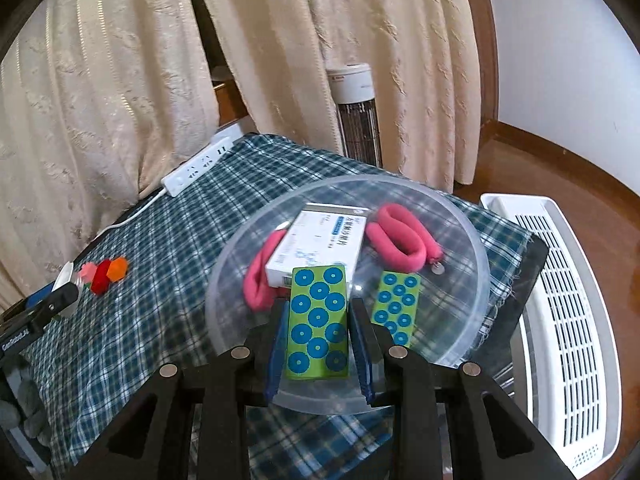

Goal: Organize objects
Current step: 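Lower the dotted brick and white plate into the bowl and open both tools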

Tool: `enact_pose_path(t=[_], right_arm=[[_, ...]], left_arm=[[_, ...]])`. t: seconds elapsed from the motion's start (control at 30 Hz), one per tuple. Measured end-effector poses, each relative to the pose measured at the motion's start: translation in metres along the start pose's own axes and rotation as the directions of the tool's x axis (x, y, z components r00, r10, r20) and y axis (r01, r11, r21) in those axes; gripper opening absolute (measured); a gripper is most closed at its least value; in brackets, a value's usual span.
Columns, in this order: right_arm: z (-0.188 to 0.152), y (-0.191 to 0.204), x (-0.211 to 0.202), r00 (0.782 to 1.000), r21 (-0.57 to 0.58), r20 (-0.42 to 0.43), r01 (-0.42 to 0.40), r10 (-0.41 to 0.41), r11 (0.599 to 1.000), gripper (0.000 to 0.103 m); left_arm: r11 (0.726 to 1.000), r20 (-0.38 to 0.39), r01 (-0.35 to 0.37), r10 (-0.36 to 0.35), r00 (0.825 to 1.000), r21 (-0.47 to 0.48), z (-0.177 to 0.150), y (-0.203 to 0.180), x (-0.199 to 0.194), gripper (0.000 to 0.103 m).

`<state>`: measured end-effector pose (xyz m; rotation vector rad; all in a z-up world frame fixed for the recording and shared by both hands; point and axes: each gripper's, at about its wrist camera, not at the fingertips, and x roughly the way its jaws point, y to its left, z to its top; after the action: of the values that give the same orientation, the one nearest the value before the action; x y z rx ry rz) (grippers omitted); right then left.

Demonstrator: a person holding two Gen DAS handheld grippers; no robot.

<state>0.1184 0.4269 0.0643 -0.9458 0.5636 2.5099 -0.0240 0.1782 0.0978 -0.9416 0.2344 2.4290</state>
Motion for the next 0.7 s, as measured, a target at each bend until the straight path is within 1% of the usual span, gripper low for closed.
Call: enact_pose_path(t=[0.37, 0.5, 0.7], right_arm=[[0.0, -0.02, 0.014, 1.0, 0.04, -0.021, -0.001, 0.002, 0.999, 0.032], [0.001, -0.026, 0.02, 0.999, 0.055, -0.029, -0.013, 0.014, 0.998, 0.032], [0.0, -0.028, 0.028, 0.998, 0.046, -0.051, -0.045, 0.048, 0.998, 0.032]], left_arm=[[1.0, -0.012, 0.015, -0.015, 1.0, 0.006, 0.001, -0.018, 0.003, 0.068], [1.0, -0.011, 0.019, -0.019, 1.0, 0.01, 0.001, -0.025, 0.002, 0.068], [0.999, -0.016, 0.035, -0.034, 0.999, 0.028, 0.003, -0.043, 0.001, 0.068]])
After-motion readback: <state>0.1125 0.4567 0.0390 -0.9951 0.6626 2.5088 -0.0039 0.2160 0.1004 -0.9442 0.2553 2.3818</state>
